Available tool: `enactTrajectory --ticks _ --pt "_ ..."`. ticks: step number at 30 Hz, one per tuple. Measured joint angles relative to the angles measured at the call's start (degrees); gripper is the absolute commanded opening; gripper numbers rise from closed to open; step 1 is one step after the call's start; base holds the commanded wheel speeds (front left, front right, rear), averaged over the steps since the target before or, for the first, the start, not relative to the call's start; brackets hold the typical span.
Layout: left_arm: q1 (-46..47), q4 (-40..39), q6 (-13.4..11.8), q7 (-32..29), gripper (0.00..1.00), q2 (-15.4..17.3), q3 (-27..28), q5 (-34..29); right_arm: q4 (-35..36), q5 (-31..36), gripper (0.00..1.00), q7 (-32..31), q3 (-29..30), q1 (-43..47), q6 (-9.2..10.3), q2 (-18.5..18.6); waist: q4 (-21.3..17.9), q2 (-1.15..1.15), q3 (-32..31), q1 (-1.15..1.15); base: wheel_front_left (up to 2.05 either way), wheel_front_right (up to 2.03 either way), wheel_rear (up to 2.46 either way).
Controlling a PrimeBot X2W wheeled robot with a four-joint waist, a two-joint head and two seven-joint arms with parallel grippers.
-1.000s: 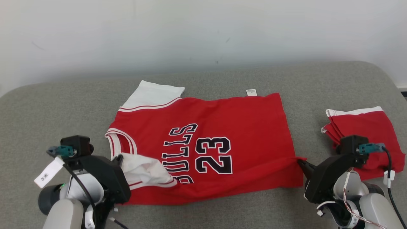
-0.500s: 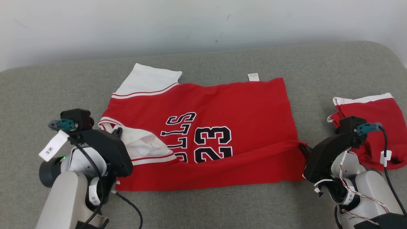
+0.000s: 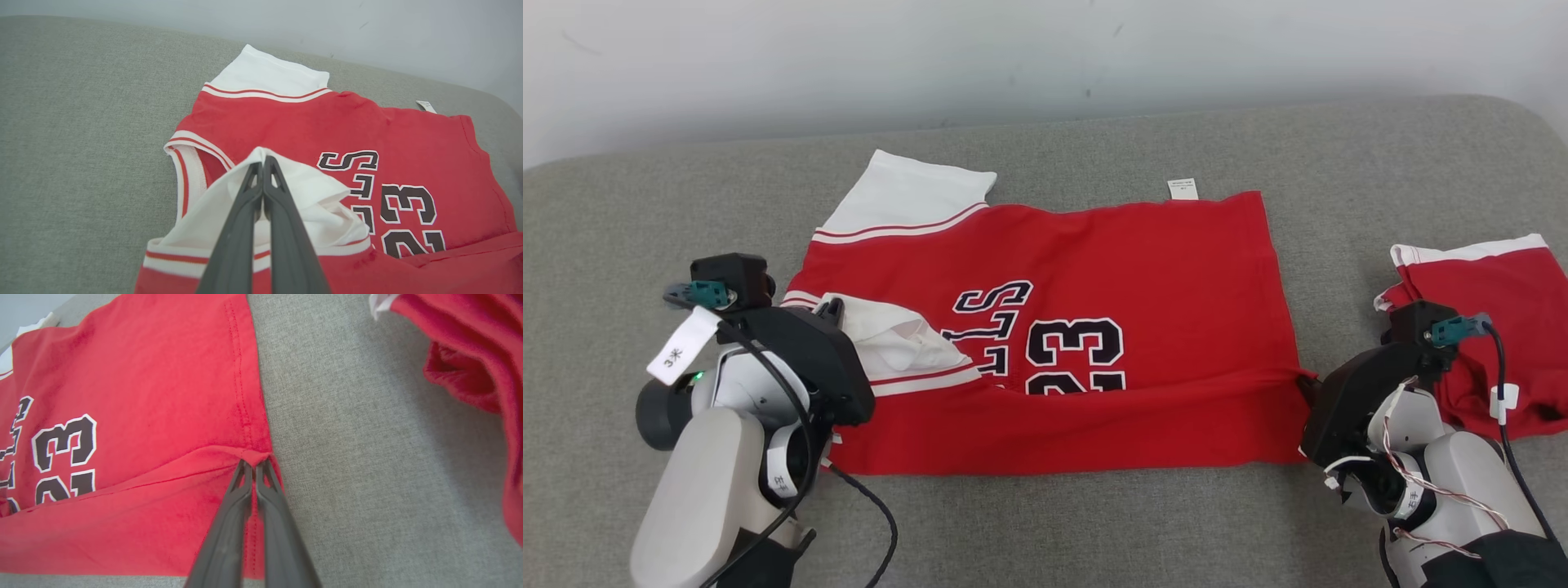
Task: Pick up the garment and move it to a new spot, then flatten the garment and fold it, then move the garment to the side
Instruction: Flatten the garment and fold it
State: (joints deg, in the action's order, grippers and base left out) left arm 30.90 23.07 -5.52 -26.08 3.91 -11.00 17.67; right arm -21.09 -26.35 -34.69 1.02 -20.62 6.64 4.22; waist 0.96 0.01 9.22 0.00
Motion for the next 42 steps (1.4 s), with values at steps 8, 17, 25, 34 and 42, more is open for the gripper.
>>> enactTrajectory --ticks 8,17,25,34,42 --pt "0.89 3.54 -0.01 3.22 1.0 -0.2 -0.37 -1.12 -2.16 0.0 1.0 1.99 -0.15 -1.31 0.16 -0.23 -0.3 0.0 -0.07 0.0 0.0 0.0 0.0" --pt "2.14 5.89 -0.02 8.0 1.0 0.34 0.45 -2.2 -2.69 -0.25 1.0 5.73 0.27 -2.29 -0.11 -0.42 -0.25 0.0 -1.27 0.0 0.0 0.0 0.0" --pt "-0.66 5.52 1.0 14.04 1.0 2.16 -0.76 -3.63 -0.33 -0.35 1.0 11.25 1.12 -1.88 -1.85 -0.42 0.2 0.0 -4.33 0.0 0.0 0.0 0.0" --pt "-9.13 3.15 2.52 16.52 1.0 4.3 -2.41 -5.22 3.81 1.22 1.0 14.1 0.26 7.06 -2.7 0.54 0.91 -0.01 -9.02 -0.01 0.0 0.0 0.0" --pt "-15.86 1.38 2.24 17.62 1.0 6.91 -3.03 -6.67 7.77 3.55 1.0 16.05 -1.86 12.98 -3.16 0.48 0.96 -0.02 -10.03 -0.01 0.0 0.0 0.0"
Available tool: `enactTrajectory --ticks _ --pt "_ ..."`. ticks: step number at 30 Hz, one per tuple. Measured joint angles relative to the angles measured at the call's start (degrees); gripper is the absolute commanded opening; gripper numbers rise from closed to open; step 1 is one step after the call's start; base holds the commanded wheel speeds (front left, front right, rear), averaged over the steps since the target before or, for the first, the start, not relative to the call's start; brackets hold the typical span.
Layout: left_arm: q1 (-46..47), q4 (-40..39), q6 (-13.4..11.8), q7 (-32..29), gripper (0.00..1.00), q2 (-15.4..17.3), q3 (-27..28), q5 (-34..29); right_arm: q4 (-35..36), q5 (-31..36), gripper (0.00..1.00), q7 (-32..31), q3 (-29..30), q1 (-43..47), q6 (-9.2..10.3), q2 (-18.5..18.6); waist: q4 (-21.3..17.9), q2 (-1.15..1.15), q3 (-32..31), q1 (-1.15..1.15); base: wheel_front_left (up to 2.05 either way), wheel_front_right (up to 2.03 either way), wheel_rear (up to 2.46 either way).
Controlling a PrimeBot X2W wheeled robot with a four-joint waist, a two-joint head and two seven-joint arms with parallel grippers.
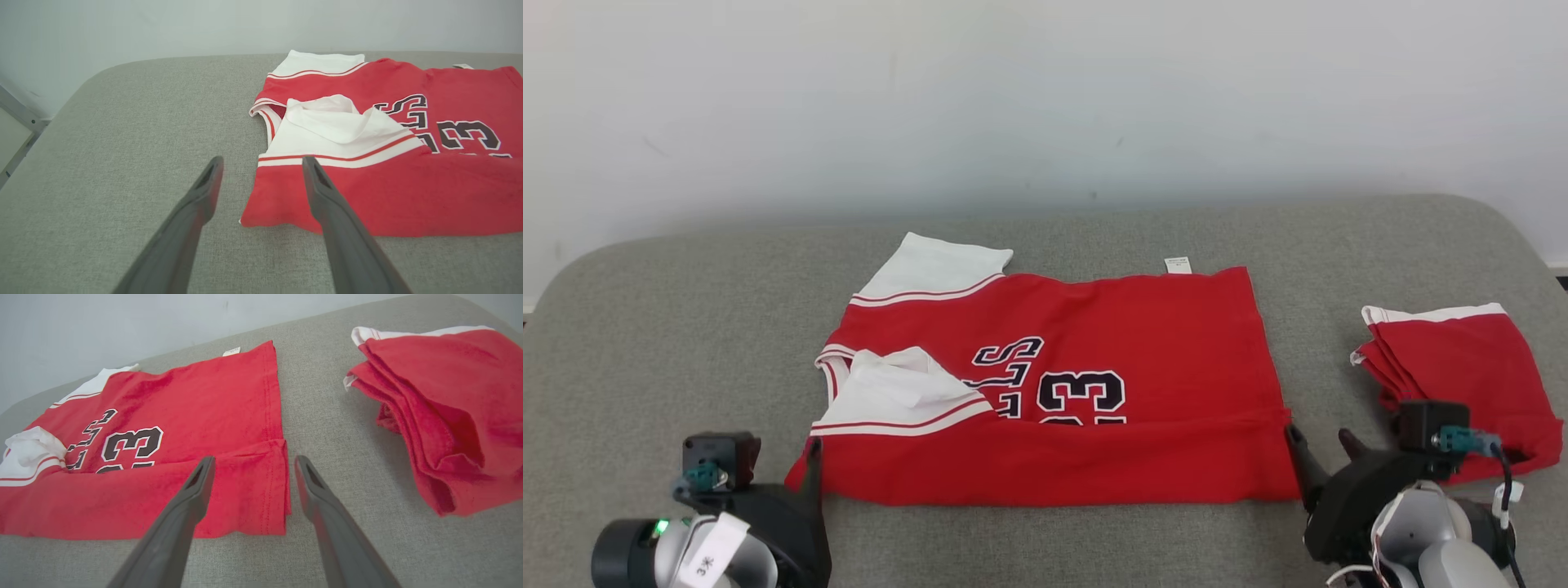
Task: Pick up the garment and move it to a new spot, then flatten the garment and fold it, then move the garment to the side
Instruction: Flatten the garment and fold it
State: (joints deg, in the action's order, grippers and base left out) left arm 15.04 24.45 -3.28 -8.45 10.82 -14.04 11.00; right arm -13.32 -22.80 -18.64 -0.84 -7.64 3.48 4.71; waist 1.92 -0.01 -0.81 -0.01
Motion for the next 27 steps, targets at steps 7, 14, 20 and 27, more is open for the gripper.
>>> enactTrajectory --ticks 7,14,20,27 --pt "-1.48 0.42 -0.14 0.51 1.0 0.07 -0.78 -0.42 1.03 0.99 1.0 1.18 -0.47 2.01 0.03 0.2 -0.32 0.01 2.08 0.0 0.0 0.0 0.0" --pt "0.15 1.57 -0.54 1.0 1.0 -0.2 -1.09 -1.46 -0.01 1.75 1.0 1.83 -0.96 0.02 -0.3 0.38 -0.69 0.01 5.45 0.01 0.0 0.0 0.0" --pt "2.72 3.67 -0.74 1.01 1.0 -0.94 -1.27 -1.76 -3.7 1.79 1.0 2.0 -0.8 -0.76 -0.27 0.44 -0.65 0.02 8.14 0.01 0.0 0.0 0.0" --pt "3.15 6.1 -0.74 1.23 1.0 -1.41 -1.19 -1.74 -6.98 1.79 1.0 2.01 -1.08 -1.63 -0.2 0.42 0.18 0.01 9.59 0.02 0.0 0.0 0.0"
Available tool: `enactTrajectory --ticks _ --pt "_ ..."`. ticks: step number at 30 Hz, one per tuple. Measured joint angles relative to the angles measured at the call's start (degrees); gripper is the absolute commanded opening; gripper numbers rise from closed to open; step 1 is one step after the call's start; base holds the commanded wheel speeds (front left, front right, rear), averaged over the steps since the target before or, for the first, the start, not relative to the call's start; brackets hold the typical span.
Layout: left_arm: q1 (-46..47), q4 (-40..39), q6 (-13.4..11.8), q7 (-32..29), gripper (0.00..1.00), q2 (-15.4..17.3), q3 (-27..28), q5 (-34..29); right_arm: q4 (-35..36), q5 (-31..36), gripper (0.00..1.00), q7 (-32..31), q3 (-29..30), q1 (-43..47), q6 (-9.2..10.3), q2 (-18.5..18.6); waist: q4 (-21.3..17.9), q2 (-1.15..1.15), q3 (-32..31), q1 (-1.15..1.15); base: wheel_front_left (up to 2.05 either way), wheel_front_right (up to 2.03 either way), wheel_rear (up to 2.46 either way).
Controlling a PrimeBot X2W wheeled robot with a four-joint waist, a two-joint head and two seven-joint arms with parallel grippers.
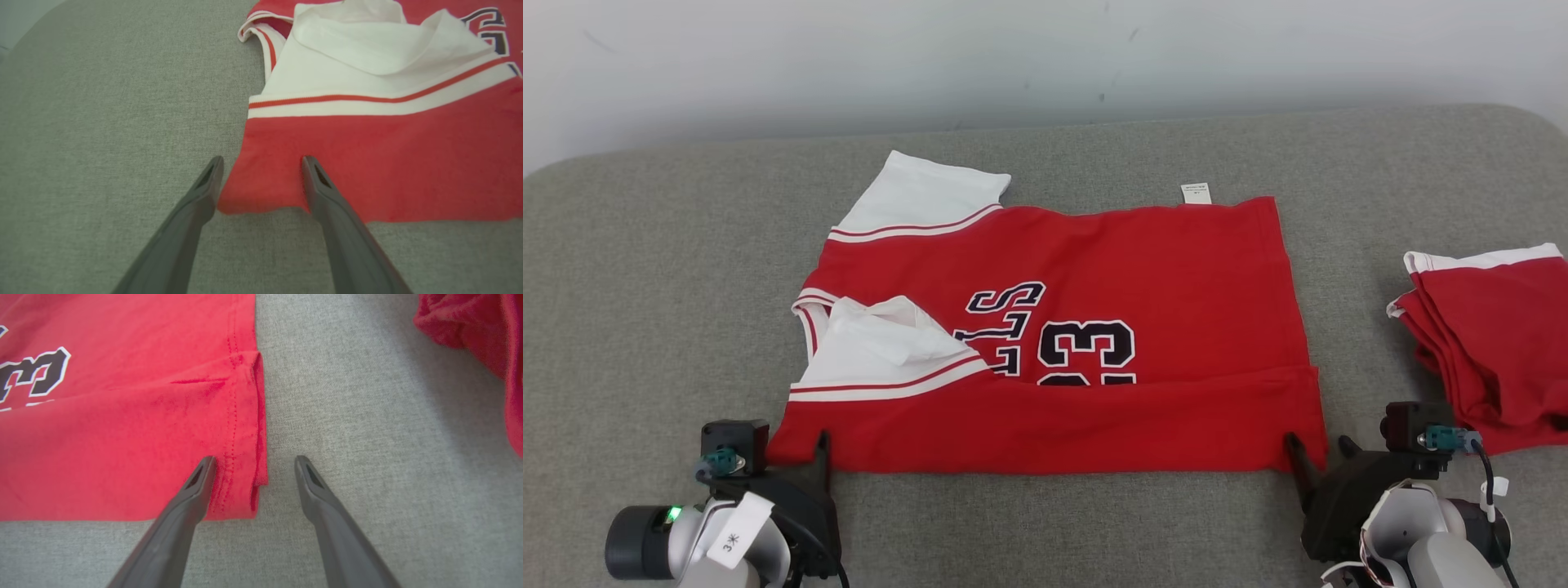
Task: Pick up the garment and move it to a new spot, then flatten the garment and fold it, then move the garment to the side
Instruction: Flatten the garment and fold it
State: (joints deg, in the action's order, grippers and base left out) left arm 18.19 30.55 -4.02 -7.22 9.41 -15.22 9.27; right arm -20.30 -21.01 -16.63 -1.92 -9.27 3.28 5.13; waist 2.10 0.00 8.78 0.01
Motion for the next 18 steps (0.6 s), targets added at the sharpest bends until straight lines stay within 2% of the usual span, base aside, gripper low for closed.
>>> enactTrajectory --ticks 5,6,7,8,9,13,15,17,18 --pt "-0.02 0.58 0.0 0.48 1.0 -0.34 -0.01 0.09 -1.12 0.0 1.0 0.09 -0.12 -0.8 0.0 -0.01 0.35 0.0 -0.18 0.0 0.0 0.0 0.0" --pt "-0.02 0.64 0.0 0.77 1.0 -0.33 -0.01 0.09 -1.41 0.01 0.89 0.09 -0.15 -0.81 0.0 -0.01 0.41 0.0 -0.28 0.0 0.0 0.0 0.0" --pt "-0.02 0.8 0.0 0.8 1.0 -0.33 -0.01 0.09 -1.66 0.01 0.53 0.1 -0.15 -0.84 0.0 -0.02 0.45 0.0 -0.36 0.0 0.0 0.0 0.0" --pt "-0.03 1.13 0.0 0.83 1.0 -0.37 -0.04 0.09 -1.94 0.0 0.37 0.1 -0.09 -0.86 0.02 -0.02 0.48 0.0 -0.48 0.0 0.0 0.0 0.0" --pt "-0.09 1.38 0.0 0.98 1.0 -0.52 -0.09 0.11 -2.16 0.01 0.27 0.1 -0.05 -0.85 0.25 -0.01 0.52 0.0 -0.63 0.0 0.0 0.0 0.0" --pt "-0.31 1.69 0.0 1.31 1.0 -0.82 -0.11 0.29 -2.85 0.01 0.4 0.07 -0.18 -0.7 0.25 -0.13 0.71 0.0 -1.19 0.0 0.0 0.0 0.0" --pt "-0.32 1.94 0.0 1.55 1.0 -0.82 -0.09 0.36 -3.38 0.0 0.31 0.01 -0.21 -0.7 0.25 -0.13 0.75 0.0 -1.4 0.0 0.0 0.0 0.0" --pt "-0.43 2.43 -0.01 1.78 1.0 -0.81 0.0 0.43 -3.81 0.0 0.28 -0.04 -0.27 -0.64 0.29 -0.18 0.79 0.0 -1.9 -0.01 0.0 0.0 0.0" --pt "-0.48 2.44 -0.01 1.79 1.0 -0.8 0.14 0.47 -3.93 0.0 0.42 -0.08 -0.27 -0.53 0.31 -0.18 0.81 0.0 -2.07 -0.01 0.0 0.0 0.0"
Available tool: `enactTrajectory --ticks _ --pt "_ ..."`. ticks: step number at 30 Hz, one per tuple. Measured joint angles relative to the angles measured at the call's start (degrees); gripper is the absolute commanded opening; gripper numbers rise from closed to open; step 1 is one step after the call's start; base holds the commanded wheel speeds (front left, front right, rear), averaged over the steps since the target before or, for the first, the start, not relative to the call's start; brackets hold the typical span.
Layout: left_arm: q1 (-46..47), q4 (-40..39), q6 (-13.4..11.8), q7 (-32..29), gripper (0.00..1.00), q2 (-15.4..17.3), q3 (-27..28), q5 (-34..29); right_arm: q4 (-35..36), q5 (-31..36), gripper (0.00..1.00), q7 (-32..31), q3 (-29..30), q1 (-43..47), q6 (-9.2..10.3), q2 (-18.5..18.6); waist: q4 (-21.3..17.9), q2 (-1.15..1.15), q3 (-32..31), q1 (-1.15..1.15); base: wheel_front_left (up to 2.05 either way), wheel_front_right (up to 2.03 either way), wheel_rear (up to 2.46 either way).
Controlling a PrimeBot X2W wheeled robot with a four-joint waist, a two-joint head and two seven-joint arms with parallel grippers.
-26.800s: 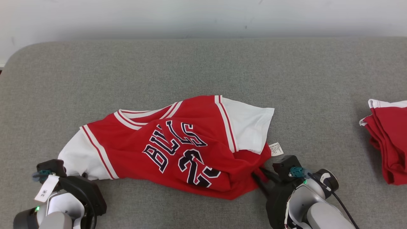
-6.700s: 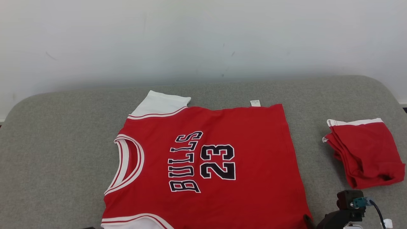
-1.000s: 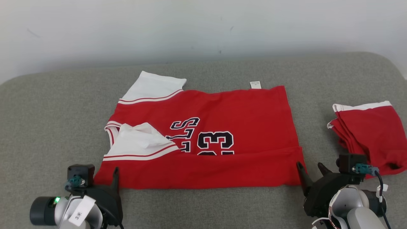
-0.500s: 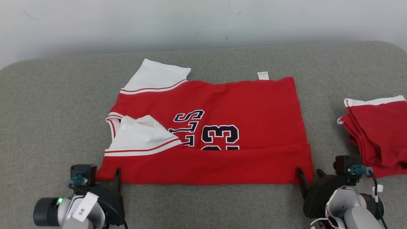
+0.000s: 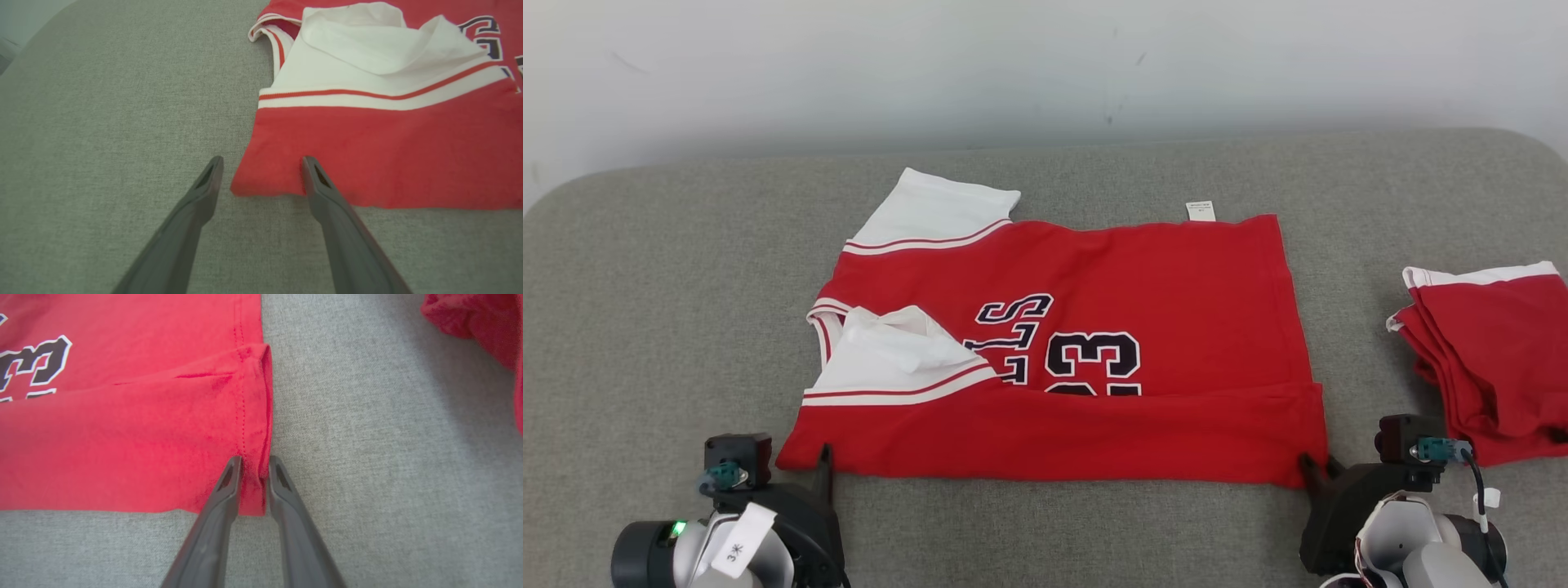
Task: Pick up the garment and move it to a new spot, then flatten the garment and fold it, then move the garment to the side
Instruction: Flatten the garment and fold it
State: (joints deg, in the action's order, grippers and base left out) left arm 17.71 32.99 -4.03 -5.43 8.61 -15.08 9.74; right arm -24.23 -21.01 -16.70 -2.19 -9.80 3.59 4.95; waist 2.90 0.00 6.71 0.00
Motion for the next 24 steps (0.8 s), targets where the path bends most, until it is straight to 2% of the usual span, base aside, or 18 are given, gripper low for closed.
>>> enactTrajectory --ticks 2,3,4,5,9,11,17,22,23,24 --pt "-0.08 0.31 -0.01 0.02 1.0 0.04 0.22 0.54 -0.38 0.0 0.68 -0.21 0.0 0.1 0.0 0.0 0.02 0.0 -0.37 0.0 0.0 0.0 0.0" --pt "-0.26 0.55 -0.04 0.24 1.0 0.07 0.38 0.91 -0.54 0.0 0.73 -0.34 -0.02 0.12 0.0 0.0 0.02 0.0 -0.56 0.0 0.0 0.0 0.0" --pt "-0.69 0.67 -0.07 0.41 1.0 0.12 0.59 1.08 -0.68 0.0 0.85 -0.43 -0.05 0.16 0.0 -0.01 0.01 0.0 -0.76 0.0 0.0 0.0 0.0" --pt "-1.16 0.92 -0.07 0.42 1.0 0.19 0.78 1.08 -0.88 0.0 0.83 -0.43 -0.09 0.23 0.0 -0.01 -0.01 0.0 -0.96 0.0 0.0 0.0 0.0" --pt "-2.03 1.32 0.01 0.42 1.0 0.37 1.02 1.62 -1.09 0.0 0.4 -0.51 -0.1 1.24 0.01 -0.01 -0.12 0.0 -1.43 0.0 0.0 0.0 0.0" --pt "-2.06 1.47 0.02 0.43 0.97 0.38 1.01 1.74 -1.12 0.0 0.39 -0.57 -0.11 1.23 0.01 -0.01 -0.15 0.0 -1.49 0.0 0.0 0.0 0.0" --pt "-1.93 1.89 0.33 0.51 1.0 0.45 1.05 1.91 -1.15 0.0 0.4 -0.97 -0.4 1.2 0.01 -0.03 -0.4 0.0 -1.64 0.0 0.0 0.0 0.0" --pt "-1.63 2.76 1.04 0.51 1.0 0.4 1.1 2.5 -1.15 0.0 0.36 -1.03 -0.56 1.15 0.01 -0.03 -0.62 0.0 -1.5 0.0 0.0 0.0 0.0" --pt "-1.49 2.89 1.08 0.51 1.0 0.37 1.11 2.5 -1.14 0.0 0.31 -1.08 -0.57 1.13 0.01 -0.04 -0.67 0.0 -1.46 0.0 0.0 0.0 0.0" --pt "-1.18 3.07 1.11 0.51 1.0 0.35 1.14 2.64 -1.1 -0.01 0.3 -1.4 -0.59 1.11 0.01 -0.04 -0.72 0.0 -1.4 0.0 0.0 0.0 0.0"
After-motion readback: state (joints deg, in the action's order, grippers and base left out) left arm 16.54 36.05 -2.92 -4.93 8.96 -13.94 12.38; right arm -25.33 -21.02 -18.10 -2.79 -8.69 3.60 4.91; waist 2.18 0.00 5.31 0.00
